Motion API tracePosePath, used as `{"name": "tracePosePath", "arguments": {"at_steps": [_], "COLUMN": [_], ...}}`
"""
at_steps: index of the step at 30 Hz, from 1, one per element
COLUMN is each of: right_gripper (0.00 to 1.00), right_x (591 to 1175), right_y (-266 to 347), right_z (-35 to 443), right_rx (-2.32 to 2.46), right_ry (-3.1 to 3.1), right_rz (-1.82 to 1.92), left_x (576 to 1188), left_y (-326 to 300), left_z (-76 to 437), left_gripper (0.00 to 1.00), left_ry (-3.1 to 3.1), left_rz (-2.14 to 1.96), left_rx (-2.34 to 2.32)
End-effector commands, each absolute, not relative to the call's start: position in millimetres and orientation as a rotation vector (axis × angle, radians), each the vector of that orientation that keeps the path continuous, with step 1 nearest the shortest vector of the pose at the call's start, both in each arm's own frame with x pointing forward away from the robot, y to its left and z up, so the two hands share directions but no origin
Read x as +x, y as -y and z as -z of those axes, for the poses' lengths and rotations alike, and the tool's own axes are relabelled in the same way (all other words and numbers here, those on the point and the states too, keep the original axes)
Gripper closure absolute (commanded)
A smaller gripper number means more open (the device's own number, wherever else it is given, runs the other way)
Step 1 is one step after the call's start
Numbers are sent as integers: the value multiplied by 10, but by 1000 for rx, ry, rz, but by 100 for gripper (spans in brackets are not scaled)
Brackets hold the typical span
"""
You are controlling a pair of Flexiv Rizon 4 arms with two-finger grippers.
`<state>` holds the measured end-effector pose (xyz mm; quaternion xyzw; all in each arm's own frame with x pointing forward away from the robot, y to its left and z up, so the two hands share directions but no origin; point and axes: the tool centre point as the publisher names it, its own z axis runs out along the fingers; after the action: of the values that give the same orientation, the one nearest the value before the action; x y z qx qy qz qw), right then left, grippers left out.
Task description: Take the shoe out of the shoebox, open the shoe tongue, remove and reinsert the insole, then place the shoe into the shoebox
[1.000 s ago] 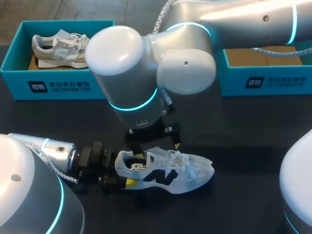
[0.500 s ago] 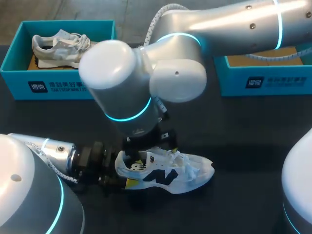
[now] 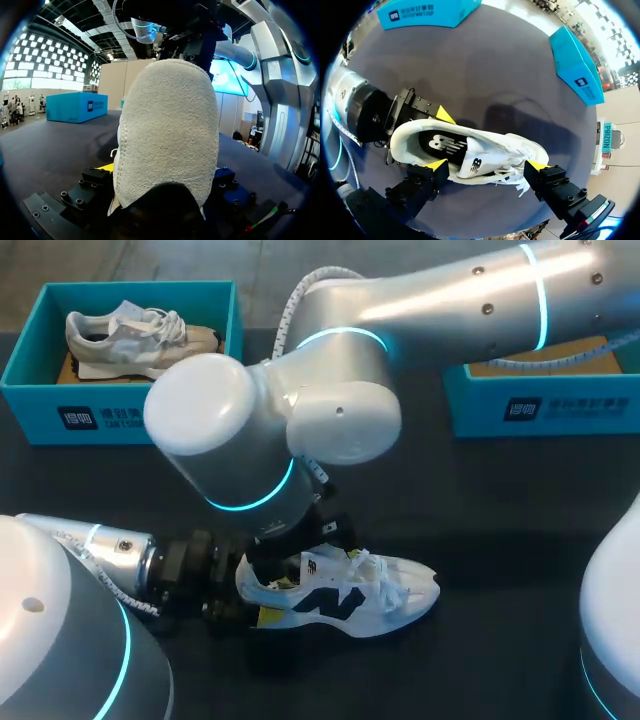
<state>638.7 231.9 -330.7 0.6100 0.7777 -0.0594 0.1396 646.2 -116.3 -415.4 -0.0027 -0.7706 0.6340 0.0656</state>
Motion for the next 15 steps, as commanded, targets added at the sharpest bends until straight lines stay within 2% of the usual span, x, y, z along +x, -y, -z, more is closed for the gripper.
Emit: {"name": "tracePosePath", "arguments": {"at_steps": [1, 15], "right_gripper": [0, 0], "right_x": [6328, 6330], "right_y": [-2360, -2204], "right_z": [3391, 3431], "right_rx": [1955, 1976], "right_ry": [-1887, -1844], "right_rz": [222, 215], "left_x": [6453, 6453], "left_y": [1146, 1146], "left_z": [4157, 4157], "left_gripper": [100, 100], "left_ry": [2326, 2326], "left_rz": [-1912, -1912], "left_rx": [-7, -7]}}
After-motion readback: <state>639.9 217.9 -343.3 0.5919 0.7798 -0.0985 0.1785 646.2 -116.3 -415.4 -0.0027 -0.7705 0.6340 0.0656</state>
